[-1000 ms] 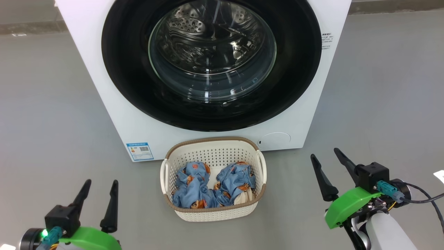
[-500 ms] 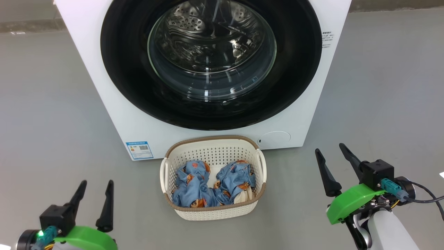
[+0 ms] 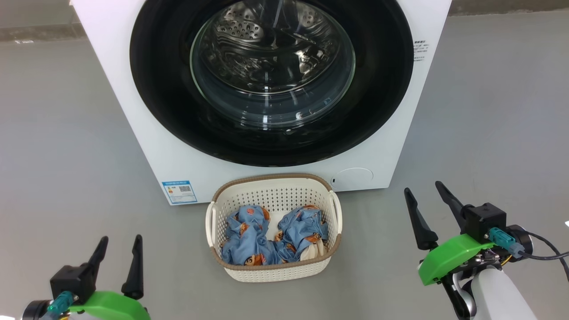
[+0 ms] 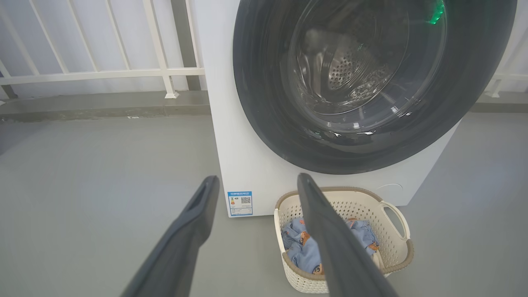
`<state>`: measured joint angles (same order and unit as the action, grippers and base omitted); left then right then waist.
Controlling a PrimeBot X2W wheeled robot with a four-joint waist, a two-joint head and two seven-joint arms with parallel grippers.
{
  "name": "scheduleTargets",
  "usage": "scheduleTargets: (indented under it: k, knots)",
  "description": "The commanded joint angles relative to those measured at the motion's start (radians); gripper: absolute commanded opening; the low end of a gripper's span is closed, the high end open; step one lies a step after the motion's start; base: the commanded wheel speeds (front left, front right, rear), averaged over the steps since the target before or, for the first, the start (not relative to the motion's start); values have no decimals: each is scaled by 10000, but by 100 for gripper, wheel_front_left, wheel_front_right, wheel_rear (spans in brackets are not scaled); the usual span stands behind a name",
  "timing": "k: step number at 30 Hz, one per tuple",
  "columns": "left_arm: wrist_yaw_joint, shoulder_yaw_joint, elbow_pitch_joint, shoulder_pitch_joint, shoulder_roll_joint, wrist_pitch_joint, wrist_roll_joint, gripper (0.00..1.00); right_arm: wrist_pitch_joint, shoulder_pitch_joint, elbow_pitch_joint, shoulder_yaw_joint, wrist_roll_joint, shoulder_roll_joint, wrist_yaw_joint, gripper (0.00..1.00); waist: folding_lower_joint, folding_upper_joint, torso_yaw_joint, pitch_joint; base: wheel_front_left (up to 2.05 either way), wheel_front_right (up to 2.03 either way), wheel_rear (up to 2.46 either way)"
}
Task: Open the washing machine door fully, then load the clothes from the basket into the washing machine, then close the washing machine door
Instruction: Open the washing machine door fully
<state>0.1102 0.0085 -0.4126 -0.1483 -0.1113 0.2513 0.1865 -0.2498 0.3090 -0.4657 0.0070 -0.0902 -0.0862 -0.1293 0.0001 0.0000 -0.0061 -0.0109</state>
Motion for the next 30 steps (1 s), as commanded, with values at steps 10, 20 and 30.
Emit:
scheduleTargets:
  k: [10, 20, 30]
  knots:
    - [46, 546, 420, -516, -117, 105, -190, 100, -120, 108, 301, 70, 239, 105, -14, 100, -1, 0, 12, 42, 0, 0, 0]
    - [91, 655, 457, -505, -95, 105, -399, 100, -120, 102, 263, -14, 369, 125, -14, 100, -1, 0, 14, 66, 0, 0, 0]
    - [122, 796, 560, -502, -36, 105, -449, 100, -120, 52, 401, -103, 222, 177, -14, 100, -1, 0, -4, 52, 0, 0, 0]
